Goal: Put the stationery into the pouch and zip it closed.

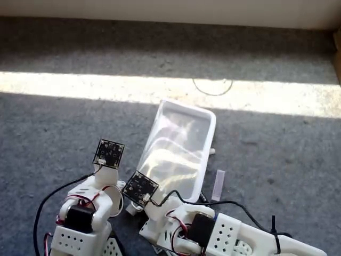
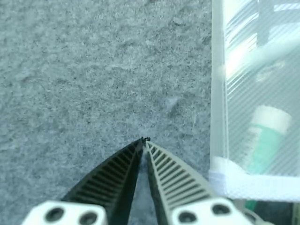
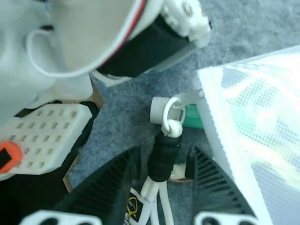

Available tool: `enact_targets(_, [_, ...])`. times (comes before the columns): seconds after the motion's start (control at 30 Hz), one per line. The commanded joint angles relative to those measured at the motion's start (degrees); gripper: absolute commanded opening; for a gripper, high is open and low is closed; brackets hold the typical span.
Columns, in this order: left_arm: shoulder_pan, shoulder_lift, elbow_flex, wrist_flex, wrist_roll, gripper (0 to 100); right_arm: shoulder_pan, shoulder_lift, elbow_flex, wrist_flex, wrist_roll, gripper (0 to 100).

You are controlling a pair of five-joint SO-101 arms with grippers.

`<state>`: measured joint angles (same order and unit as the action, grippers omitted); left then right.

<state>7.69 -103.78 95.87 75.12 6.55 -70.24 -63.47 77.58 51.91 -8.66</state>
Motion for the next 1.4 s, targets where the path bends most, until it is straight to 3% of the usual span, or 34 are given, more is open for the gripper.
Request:
enact_targets(0.0, [-0.4, -0.31, 1.36, 0.26, 0.44, 1, -0.22, 8.92, -4.26, -0.84, -0.7, 15.9])
enact_targets(0.23, [-0.48, -0.31, 1.36, 0.26, 0.44, 1, -0.13, 19.74, -12.53, -0.75, -3.87, 15.9])
enact_targets(1.37, [-0.48, -0.31, 1.36, 0.26, 0.44, 1, -0.13, 20.44, -7.69, -5.76, -3.43, 15.9])
